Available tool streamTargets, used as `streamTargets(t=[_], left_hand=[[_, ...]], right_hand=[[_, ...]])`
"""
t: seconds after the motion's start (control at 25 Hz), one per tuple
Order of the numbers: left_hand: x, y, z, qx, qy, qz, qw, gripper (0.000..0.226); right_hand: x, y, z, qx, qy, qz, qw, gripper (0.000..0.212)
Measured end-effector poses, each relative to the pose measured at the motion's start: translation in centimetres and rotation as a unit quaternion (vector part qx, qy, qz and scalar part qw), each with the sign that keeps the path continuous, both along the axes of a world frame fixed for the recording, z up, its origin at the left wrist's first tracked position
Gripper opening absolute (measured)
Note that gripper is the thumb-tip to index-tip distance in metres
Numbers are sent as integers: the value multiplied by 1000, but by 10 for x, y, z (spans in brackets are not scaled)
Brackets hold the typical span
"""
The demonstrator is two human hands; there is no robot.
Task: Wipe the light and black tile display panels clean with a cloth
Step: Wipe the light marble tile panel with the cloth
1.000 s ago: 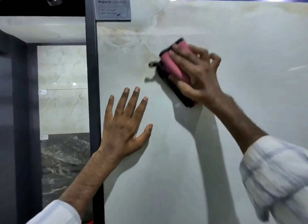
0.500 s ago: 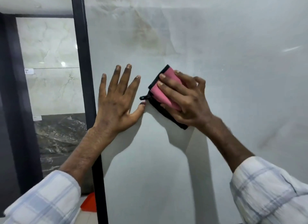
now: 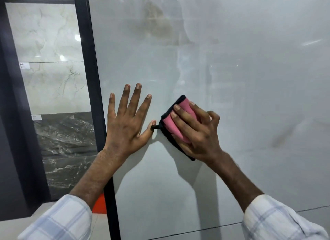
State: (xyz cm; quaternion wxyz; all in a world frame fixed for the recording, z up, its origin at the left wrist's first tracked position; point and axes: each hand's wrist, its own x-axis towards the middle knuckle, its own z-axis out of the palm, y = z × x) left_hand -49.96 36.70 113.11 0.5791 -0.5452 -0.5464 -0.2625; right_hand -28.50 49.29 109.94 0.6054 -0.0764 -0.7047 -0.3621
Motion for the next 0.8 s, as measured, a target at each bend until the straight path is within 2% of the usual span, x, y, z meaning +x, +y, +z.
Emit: streamTargets(t=[0.08, 0.24, 0.32, 0.48, 0.56, 0.68, 0.8], left_hand=[[1, 0, 0, -3, -3, -5, 1000, 75], [3, -4, -14, -14, -5, -22, 1000, 71], [3, -7, -37, -28, 0, -27, 999, 70], [-2, -15, -79, -63, 5, 4, 998, 80], [-5, -18, -86, -74, 7, 19, 997, 84], [-4, -17, -92, -76, 0, 19, 997, 82], [-2, -15, -96, -79, -15, 16, 997, 80]], right_hand=[[8, 8, 33, -6, 6, -1, 1000, 52], [9, 15, 101, -82, 129, 3, 988, 56], [-1, 9, 75, -71, 143, -10, 987, 57], [-9, -6, -63, -43, 20, -20, 999, 56], [-5, -9, -96, -39, -3, -24, 999, 54], [9, 2, -56, -55, 27, -13, 998, 54], [12, 12, 22, -122, 164, -19, 979, 56]])
